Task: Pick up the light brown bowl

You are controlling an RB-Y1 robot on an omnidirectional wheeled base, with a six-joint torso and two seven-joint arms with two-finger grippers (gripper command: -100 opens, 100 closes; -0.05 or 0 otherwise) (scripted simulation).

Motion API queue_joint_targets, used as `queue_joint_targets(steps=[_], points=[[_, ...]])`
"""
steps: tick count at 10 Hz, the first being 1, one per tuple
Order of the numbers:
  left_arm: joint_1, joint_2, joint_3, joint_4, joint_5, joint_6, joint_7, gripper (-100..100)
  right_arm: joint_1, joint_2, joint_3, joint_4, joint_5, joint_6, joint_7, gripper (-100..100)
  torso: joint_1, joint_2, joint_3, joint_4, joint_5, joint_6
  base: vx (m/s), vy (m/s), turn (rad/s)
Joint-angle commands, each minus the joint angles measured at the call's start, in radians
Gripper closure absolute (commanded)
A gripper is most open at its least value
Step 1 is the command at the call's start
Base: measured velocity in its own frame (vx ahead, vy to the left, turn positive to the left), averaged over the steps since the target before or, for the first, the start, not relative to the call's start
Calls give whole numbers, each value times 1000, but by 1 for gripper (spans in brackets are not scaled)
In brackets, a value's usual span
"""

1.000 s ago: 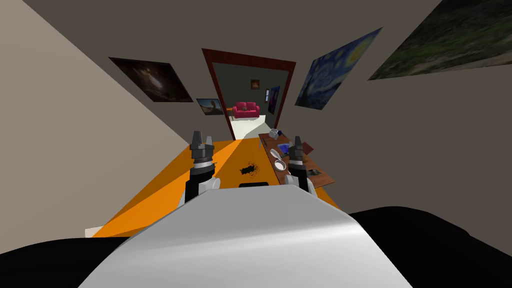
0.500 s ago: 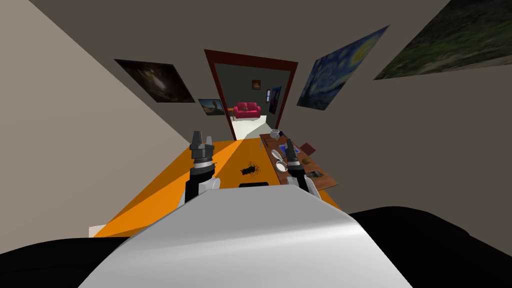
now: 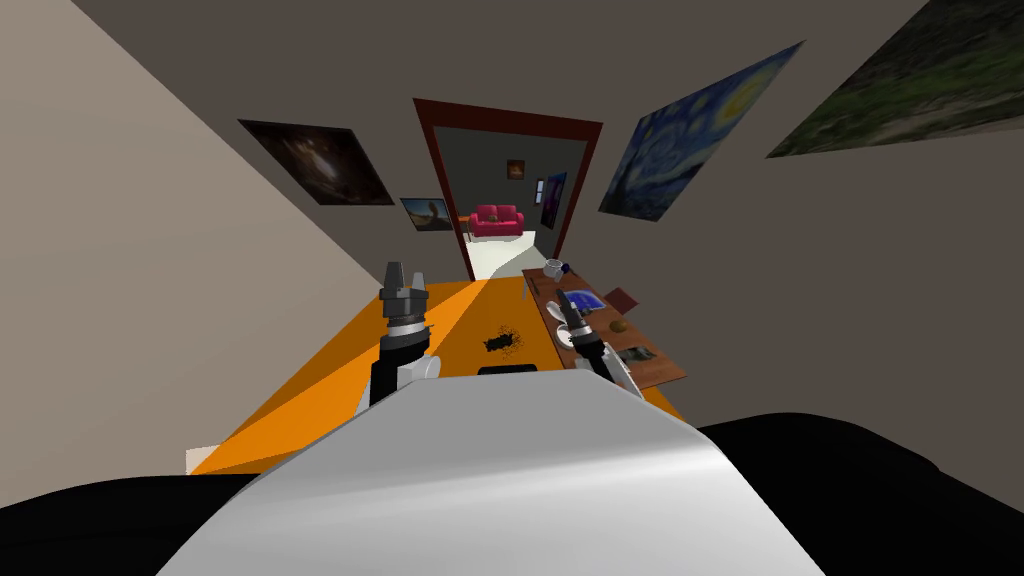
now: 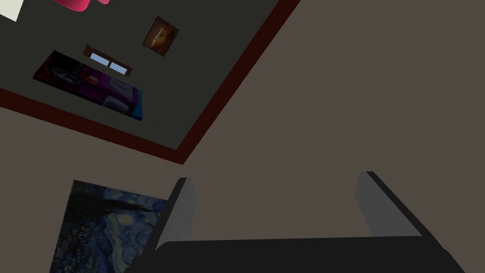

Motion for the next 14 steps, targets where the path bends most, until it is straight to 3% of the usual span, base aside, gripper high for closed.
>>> queue_joint_targets(steps=[1, 2, 6, 7, 9, 10, 12, 13, 14], points=[[0, 0, 0, 0, 0, 0, 0, 0, -9, -50, 7, 44, 50, -3, 5, -100, 0, 0, 0, 0, 0, 0, 41, 35, 53], [0, 0, 0, 0, 0, 0, 0, 0, -9, -61, 7, 44, 57, -3, 5, -100, 0, -1, 0, 0, 0, 0, 33, 28, 18], [0, 0, 0, 0, 0, 0, 0, 0, -16, -166, 39, 145, 179, -16, 30, -100, 0, -1, 0, 0, 0, 0, 40, 33, 37], [0, 0, 0, 0, 0, 0, 0, 0, -16, -166, 39, 145, 179, -16, 30, -100, 0, 0, 0, 0, 0, 0, 25, 23, 17], [0, 0, 0, 0, 0, 0, 0, 0, -21, -235, 62, 206, 250, -26, 49, -100, -1, 0, 0, 0, 0, 0, 42, 32, 53], [0, 0, 0, 0, 0, 0, 0, 0, -21, -235, 62, 223, 260, -26, 49, -100, 0, -1, -1, 0, 0, 0, 38, 28, 18], [0, 0, 0, 0, 0, 0, 0, 0, -28, -302, 85, 295, 326, -37, 70, -100, -1, 0, 0, 0, 0, 0, 14, 19, 11], [0, 0, 0, 0, 0, 0, 0, 0, -28, -302, 85, 309, 338, -37, 70, -100, -1, 2, 1, 0, 0, 0, 2, 15, 23], [0, 0, 0, 0, 0, 0, 0, 0, -32, -334, 97, 351, 374, -42, 81, -100, -1, 2, 1, 0, 0, 0, 1, 20, 32]])
